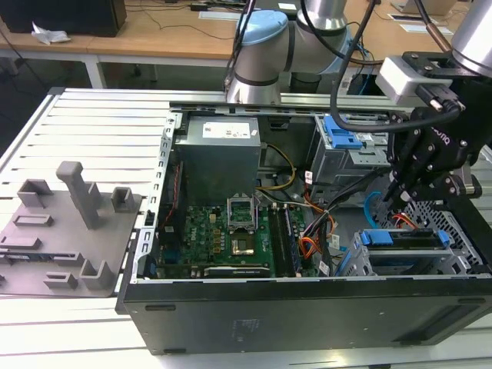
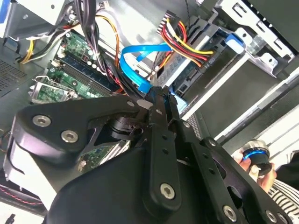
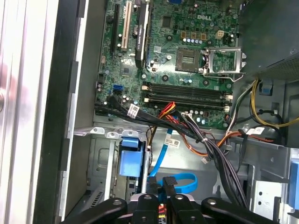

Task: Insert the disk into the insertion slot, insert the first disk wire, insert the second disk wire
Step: 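Insert the second disk wire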

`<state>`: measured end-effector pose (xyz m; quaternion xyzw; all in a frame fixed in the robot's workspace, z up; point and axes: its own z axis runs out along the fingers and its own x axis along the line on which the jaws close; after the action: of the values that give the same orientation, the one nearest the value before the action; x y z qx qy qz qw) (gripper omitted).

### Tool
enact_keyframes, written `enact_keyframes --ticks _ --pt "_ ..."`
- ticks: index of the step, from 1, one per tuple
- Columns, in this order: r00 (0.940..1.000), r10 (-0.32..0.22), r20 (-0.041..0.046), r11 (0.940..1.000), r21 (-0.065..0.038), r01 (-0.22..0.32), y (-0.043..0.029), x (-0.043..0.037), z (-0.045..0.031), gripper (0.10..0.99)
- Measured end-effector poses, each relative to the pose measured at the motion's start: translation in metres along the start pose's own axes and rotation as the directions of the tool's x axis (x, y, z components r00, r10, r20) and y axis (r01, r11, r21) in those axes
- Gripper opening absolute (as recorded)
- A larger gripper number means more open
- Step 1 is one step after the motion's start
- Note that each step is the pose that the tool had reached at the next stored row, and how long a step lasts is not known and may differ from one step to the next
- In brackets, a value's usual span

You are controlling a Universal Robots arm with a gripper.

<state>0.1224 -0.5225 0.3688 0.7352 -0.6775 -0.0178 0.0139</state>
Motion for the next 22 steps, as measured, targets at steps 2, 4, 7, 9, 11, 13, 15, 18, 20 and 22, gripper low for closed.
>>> enact_keyframes --ticks 2,4,7,9,11,13,15,18,20,22 --pt "1.0 0.0 0.0 1.0 0.0 0.0 0.0006 0.0083 0.0 0.165" --pt "1.0 0.0 0.0001 1.0 0.0 0.0 0.0012 0.0148 0.0 0.165" --pt "1.0 0.0 0.0 1.0 0.0 0.0 0.002 0.0247 -0.0001 0.165" --pt "1.0 0.0 0.0 1.0 0.0 0.0 0.0027 0.0326 -0.0001 0.165" --pt "1.0 0.0 0.0 1.0 0.0 0.0 0.0028 0.035 -0.0001 0.165" --pt "1.0 0.0 0.0001 1.0 0.0 0.0 0.0029 0.036 -0.0001 0.165" --pt "1.0 0.005 0.0003 1.0 0.0 -0.005 0.0029 0.0361 -0.0001 0.165" --pt "0.9964 0.084 0.0039 0.9964 0.0 -0.084 0.0029 0.0361 0.0002 0.165" --pt "0.992 0.126 0.0057 0.992 0.001 -0.126 0.0029 0.0361 0.0004 0.165" --pt "0.9886 0.15 0.0068 0.9887 0.001 -0.15 0.0029 0.0361 0.0005 0.165"
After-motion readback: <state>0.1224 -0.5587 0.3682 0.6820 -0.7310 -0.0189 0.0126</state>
